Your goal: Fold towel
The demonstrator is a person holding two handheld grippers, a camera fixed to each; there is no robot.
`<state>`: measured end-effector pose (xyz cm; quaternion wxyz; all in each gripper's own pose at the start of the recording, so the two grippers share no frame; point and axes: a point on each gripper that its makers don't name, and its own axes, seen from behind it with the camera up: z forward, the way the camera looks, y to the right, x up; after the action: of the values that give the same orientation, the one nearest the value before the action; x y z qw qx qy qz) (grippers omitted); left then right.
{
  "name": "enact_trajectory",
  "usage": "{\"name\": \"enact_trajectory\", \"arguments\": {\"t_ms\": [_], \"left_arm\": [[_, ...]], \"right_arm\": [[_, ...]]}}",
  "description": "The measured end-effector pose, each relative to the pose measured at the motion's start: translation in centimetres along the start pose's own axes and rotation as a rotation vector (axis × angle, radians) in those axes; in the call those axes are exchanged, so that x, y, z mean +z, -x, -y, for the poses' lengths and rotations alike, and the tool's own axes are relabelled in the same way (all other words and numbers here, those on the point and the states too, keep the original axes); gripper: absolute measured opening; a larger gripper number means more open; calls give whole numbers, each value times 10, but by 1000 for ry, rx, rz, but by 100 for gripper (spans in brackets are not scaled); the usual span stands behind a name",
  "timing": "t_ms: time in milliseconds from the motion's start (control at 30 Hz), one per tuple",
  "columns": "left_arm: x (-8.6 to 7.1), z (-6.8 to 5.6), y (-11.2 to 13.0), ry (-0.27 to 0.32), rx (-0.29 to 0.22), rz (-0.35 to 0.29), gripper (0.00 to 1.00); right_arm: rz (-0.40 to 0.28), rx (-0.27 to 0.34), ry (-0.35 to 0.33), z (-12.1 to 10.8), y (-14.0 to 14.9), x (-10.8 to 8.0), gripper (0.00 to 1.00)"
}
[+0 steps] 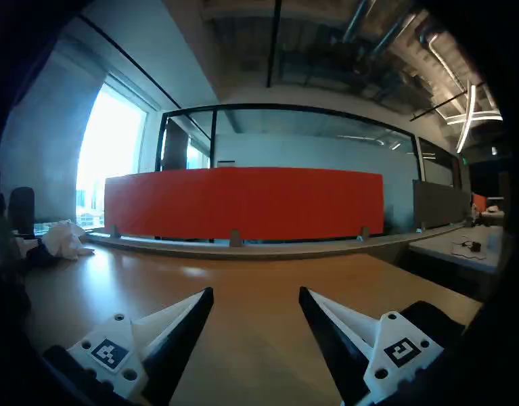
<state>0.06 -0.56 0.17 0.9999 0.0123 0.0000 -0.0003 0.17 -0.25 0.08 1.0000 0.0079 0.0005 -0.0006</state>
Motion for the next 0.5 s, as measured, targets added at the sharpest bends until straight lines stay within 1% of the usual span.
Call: {"name": "enact_trajectory", "arguments": {"t_ms": [500], "left_arm": [[0, 1, 0, 0, 0, 0, 94]], "right_arm": [[1, 0, -2, 0, 1, 0, 98]]}}
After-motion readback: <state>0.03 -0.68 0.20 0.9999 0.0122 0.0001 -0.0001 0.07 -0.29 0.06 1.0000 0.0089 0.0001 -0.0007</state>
